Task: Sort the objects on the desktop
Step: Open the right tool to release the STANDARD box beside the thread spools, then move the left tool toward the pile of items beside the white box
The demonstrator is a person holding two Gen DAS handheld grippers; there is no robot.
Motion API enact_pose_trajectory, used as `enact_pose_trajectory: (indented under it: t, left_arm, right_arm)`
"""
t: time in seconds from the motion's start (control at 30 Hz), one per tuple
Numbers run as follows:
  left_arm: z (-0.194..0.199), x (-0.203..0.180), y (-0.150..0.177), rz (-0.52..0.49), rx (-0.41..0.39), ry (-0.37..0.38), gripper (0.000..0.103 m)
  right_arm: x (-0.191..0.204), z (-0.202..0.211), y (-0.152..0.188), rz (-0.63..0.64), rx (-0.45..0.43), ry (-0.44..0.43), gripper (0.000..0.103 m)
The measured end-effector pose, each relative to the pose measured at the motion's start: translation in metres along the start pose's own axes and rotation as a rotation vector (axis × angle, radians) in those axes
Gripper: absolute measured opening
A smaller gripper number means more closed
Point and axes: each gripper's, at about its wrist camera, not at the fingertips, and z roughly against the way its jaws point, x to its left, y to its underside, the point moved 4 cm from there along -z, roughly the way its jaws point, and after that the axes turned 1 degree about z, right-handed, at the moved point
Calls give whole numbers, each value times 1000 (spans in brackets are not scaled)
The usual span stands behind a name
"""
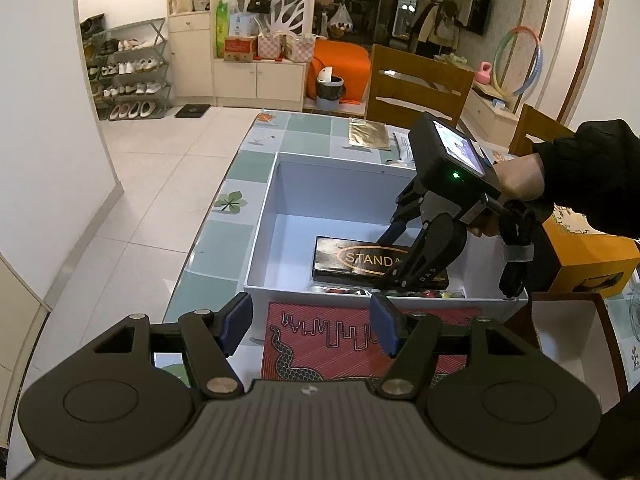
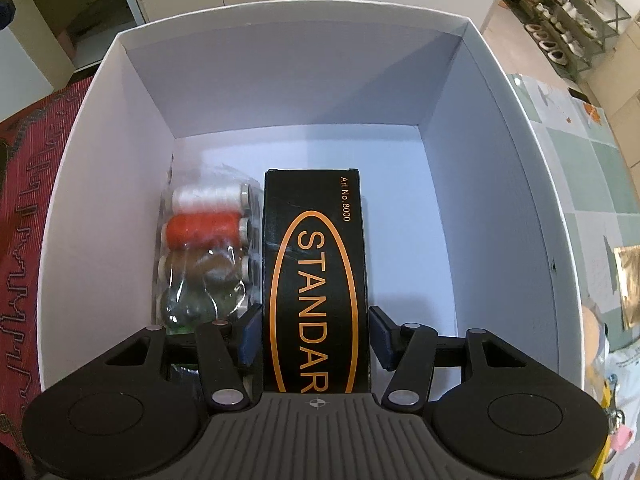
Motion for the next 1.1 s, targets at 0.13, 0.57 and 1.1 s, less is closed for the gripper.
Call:
enact_pose_trajectory:
  t: [0.13,0.57,1.1]
  left_arm:
    - [-10,3,-6,-7,0,1,71]
    - [-15,0,-10,-32,-23,15,71]
    - [-30,-4,-31,-91,-68,73,78]
  right_arm:
    - [-1,5,1,-24,-33,11,61]
    - [-6,50,5,-152,-155,54,62]
    - [-9,135,49,-507,-347,214,62]
